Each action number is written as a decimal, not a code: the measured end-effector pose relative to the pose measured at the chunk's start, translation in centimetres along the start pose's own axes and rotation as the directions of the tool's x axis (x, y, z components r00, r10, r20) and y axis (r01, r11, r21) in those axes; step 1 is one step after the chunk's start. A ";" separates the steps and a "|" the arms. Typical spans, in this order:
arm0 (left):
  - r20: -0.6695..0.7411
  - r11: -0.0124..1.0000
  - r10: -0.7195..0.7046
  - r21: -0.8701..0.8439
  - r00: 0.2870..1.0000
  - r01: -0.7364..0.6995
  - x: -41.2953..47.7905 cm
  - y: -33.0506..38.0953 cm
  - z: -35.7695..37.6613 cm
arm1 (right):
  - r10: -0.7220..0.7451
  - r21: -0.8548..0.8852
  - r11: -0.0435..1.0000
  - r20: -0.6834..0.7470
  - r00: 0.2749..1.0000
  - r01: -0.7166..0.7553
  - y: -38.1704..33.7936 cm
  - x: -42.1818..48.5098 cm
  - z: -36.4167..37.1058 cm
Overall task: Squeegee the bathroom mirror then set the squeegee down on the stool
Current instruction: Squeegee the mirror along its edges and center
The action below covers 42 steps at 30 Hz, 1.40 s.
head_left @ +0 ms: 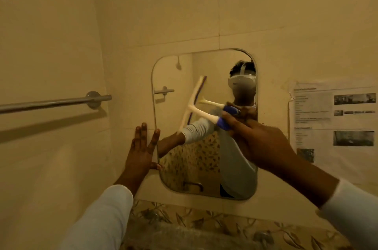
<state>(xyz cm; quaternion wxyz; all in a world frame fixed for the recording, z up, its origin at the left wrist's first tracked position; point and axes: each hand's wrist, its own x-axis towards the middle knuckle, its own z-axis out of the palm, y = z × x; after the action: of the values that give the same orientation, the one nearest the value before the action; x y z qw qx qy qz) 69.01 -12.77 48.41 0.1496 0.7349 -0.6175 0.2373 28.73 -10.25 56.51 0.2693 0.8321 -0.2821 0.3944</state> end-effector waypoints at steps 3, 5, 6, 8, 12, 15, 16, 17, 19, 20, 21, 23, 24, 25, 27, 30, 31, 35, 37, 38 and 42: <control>0.009 1.000 -0.012 0.019 1.000 0.011 0.2 -0.1 0.2 | -0.115 -0.142 0.982 0.069 0.991 0.124 -1.3 7.6 1.0; -0.003 1.000 -0.012 -0.001 1.000 0.012 0.4 -0.2 0.4 | -0.151 -0.196 0.966 0.091 0.984 0.166 -2.1 11.8 1.5; -0.005 1.000 -0.014 -0.002 1.000 0.014 0.4 -0.2 0.4 | -0.155 -0.207 0.963 0.094 0.983 0.172 -2.5 13.5 1.6; -0.008 1.000 -0.020 0.016 1.000 0.020 0.5 -0.3 0.6 | -0.151 -0.226 0.959 0.111 0.982 0.173 -3.3 15.8 1.9; -0.013 0.999 -0.033 0.029 0.999 0.033 0.8 -0.3 0.7 | -0.132 -0.232 0.959 0.151 0.980 0.165 -3.7 17.3 2.5; -0.009 0.999 -0.042 0.033 0.999 0.042 0.9 -0.2 0.8 | -0.125 -0.233 0.958 0.183 0.975 0.166 -3.7 17.7 2.6; -0.010 0.999 -0.045 0.030 0.999 0.045 0.9 -0.2 0.8 | -0.126 -0.237 0.956 0.193 0.973 0.171 -3.7 17.8 2.6; -0.011 0.998 -0.047 0.028 0.999 0.048 0.9 -0.2 0.9 | -0.128 -0.243 0.954 0.206 0.970 0.177 -3.7 17.9 2.6; -0.010 0.998 -0.048 0.028 0.999 0.048 0.9 -0.2 0.9 | -0.126 -0.252 0.950 0.230 0.965 0.185 -3.5 17.9 2.6; -0.012 0.998 -0.048 0.031 0.999 0.048 0.9 -0.3 0.9 | -0.123 -0.256 0.949 0.234 0.964 0.183 -3.4 17.9 2.5; -0.013 0.998 -0.048 0.038 0.999 0.048 0.9 -0.3 0.9 | -0.119 -0.257 0.949 0.235 0.965 0.180 -3.3 17.8 2.3; -0.010 0.997 -0.051 0.056 0.999 0.052 0.9 -0.2 0.9 | -0.113 -0.260 0.950 0.235 0.965 0.174 -3.1 17.6 1.9; -0.008 0.997 -0.054 0.063 0.999 0.054 1.0 -0.2 0.9 | -0.110 -0.262 0.950 0.234 0.966 0.171 -2.9 17.5 1.6; -0.004 0.996 -0.055 0.066 0.998 0.055 1.0 -0.2 0.8 | -0.107 -0.266 0.949 0.230 0.967 0.169 -2.5 17.3 1.3; 0.004 0.996 -0.053 0.068 0.999 0.053 1.1 -0.3 0.8 | -0.100 -0.282 0.946 0.208 0.973 0.158 -1.7 16.8 0.5; 0.011 0.996 -0.050 0.068 0.999 0.049 1.0 -0.4 0.7 | -0.073 -0.309 0.942 0.202 0.977 0.134 -0.7 15.9 -0.5; 0.007 0.997 -0.048 0.067 0.999 0.048 1.0 -0.4 0.7 | -0.064 -0.311 0.942 0.210 0.976 0.129 -0.5 15.5 -0.8; -0.016 0.998 -0.034 0.054 0.999 0.035 0.6 -0.4 0.7 | -0.053 -0.328 0.937 0.222 0.974 0.125 0.2 14.5 -1.7; -0.037 0.999 -0.023 0.031 0.999 0.024 0.5 -0.4 0.6 | -0.053 -0.344 0.930 0.225 0.973 0.130 0.8 14.0 -2.1; -0.050 1.000 -0.018 0.017 0.999 0.019 0.5 -0.4 0.6 | -0.052 -0.355 0.926 0.225 0.973 0.132 1.1 13.7 -2.3; -0.063 1.000 -0.011 0.027 0.998 0.012 0.4 -0.5 0.6 | -0.053 -0.384 0.913 0.217 0.975 0.135 2.5 12.5 -3.4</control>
<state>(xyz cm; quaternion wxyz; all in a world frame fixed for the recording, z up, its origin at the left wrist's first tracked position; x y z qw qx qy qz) 69.60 -13.28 48.13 0.1601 0.7326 -0.6050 0.2676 31.96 -12.97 69.05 0.4209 0.8085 -0.3415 0.2292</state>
